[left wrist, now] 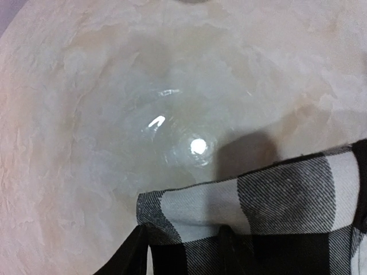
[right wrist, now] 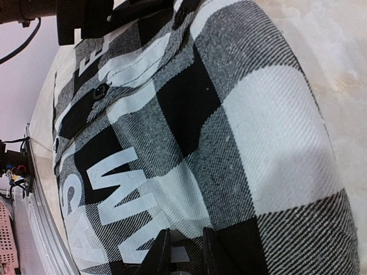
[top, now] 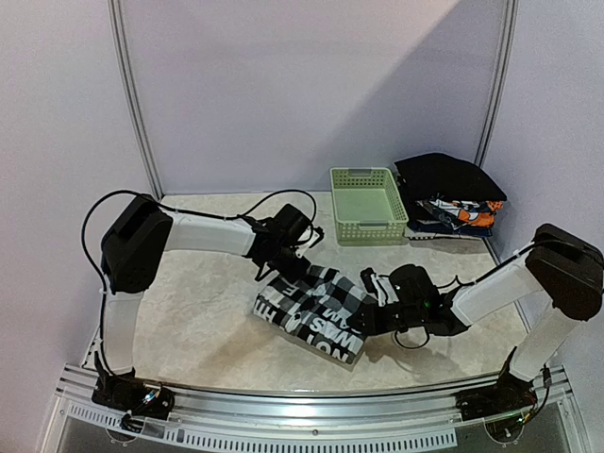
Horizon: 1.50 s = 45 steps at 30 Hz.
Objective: Fold and stack the mixed laundry pile
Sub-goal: Adjust the square-folded shirt at the center of the board.
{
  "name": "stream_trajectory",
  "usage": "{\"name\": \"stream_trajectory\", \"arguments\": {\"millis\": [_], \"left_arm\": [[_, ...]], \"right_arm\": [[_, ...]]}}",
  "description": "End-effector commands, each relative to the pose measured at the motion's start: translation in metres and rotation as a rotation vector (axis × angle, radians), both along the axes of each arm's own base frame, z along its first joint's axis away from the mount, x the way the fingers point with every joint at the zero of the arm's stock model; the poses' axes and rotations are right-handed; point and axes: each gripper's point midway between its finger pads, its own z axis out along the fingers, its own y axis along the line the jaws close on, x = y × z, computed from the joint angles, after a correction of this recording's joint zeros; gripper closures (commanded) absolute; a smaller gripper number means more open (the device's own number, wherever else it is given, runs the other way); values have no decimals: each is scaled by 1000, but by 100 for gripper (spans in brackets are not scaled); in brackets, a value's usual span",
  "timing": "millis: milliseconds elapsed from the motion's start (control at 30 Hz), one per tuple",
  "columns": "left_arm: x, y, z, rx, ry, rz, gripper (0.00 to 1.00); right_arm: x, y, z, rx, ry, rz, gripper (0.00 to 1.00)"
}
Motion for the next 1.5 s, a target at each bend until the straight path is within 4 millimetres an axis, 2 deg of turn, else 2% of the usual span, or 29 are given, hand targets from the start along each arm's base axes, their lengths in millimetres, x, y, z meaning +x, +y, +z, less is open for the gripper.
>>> {"name": "stream_trajectory", "arguments": {"millis": [0,67,233,333,433,567,733,933,1000,1233,1367,1467], "left_arm": [[5,21,6,16,-26,69,58],[4,30,21,8,-54,109,56],[-7,42,61,-37,-109,155,50],[-18,46,83,-57,-137,174,46],[-31,49,102,-77,-162,193,43],[-58,47,108,-109,-152,180,43],[-87,48,91,-106,-113,150,45],[-112,49,57,-109,-28,129,48],[-120,51,43,-107,8,137,49],[-146,69,3,-68,89,181,49],[-159,89,-16,-53,126,243,50],[-168,95,-17,-73,140,278,50]], "right_arm": [[-16,-27,-35,-169,122,-4,78],[-11,-21,-18,-167,95,17,76],[2,-3,43,-96,-16,66,70],[10,2,64,-81,-62,76,68],[19,2,71,-74,-73,62,68],[32,-2,62,-92,-56,28,68],[46,-7,44,-98,-28,4,68],[60,-8,19,-103,16,-2,68],[62,-9,8,-114,35,-3,68],[84,-4,-9,-140,60,-2,69],[113,-1,0,-171,9,-10,69],[134,10,14,-180,-30,20,69]]}}
